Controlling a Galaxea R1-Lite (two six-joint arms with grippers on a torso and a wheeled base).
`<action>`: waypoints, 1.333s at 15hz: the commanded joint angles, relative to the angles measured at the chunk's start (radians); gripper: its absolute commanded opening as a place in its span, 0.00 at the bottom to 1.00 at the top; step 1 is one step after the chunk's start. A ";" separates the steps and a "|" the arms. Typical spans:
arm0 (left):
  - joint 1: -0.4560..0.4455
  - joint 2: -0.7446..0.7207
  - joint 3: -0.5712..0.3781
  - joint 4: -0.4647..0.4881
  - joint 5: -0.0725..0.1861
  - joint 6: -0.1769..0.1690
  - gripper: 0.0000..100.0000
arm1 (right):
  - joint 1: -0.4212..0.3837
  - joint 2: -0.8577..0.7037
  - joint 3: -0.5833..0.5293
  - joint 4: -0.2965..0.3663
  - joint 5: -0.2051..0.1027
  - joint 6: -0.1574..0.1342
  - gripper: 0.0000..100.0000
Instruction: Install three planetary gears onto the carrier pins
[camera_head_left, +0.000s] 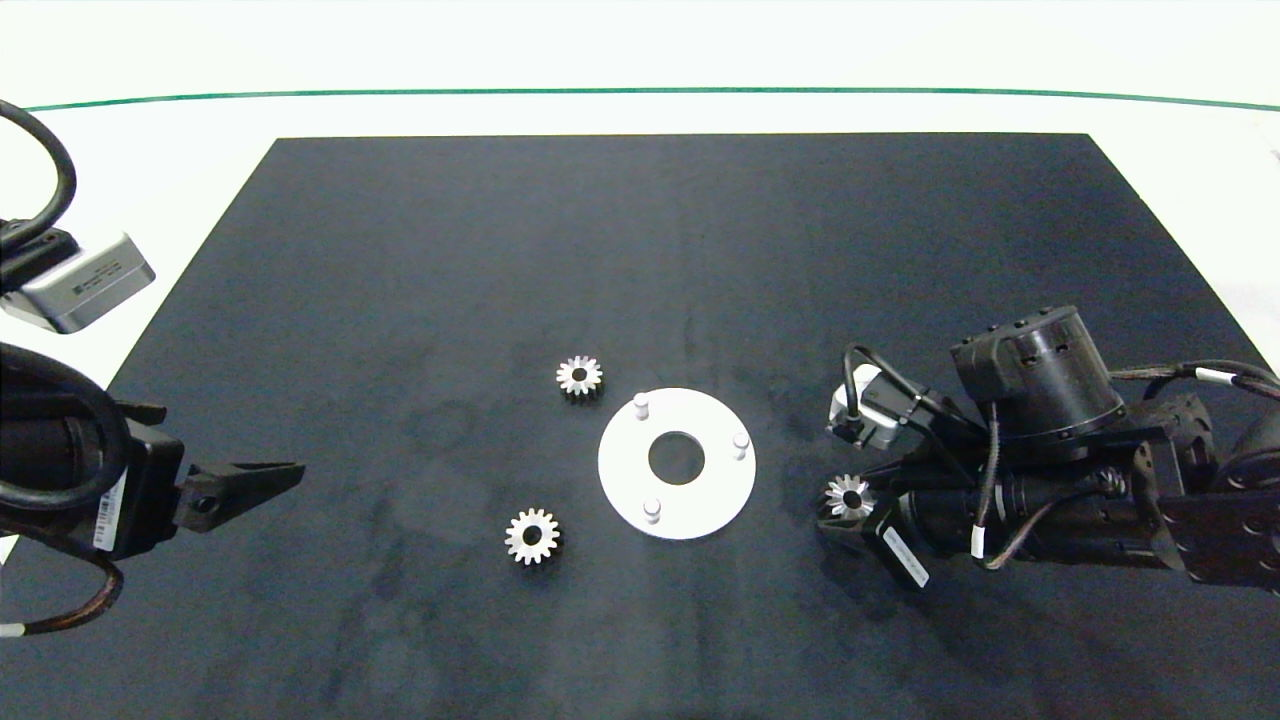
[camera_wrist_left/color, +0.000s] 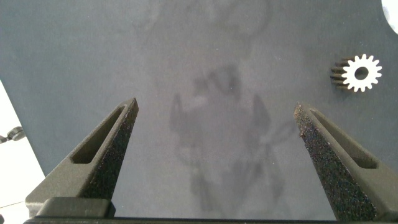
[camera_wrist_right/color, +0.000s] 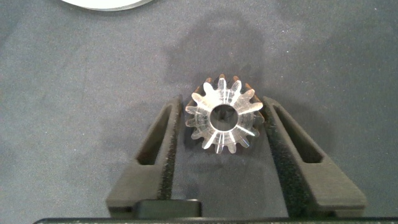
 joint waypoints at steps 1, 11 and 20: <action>0.000 -0.001 0.000 0.002 0.001 0.001 1.00 | 0.001 -0.002 0.002 -0.001 0.001 0.000 0.45; -0.002 -0.018 0.000 0.002 0.041 0.003 1.00 | 0.016 -0.076 -0.078 0.002 -0.019 0.027 0.28; -0.003 -0.019 0.000 0.004 0.041 0.003 1.00 | 0.110 0.102 -0.411 0.149 -0.039 0.029 0.28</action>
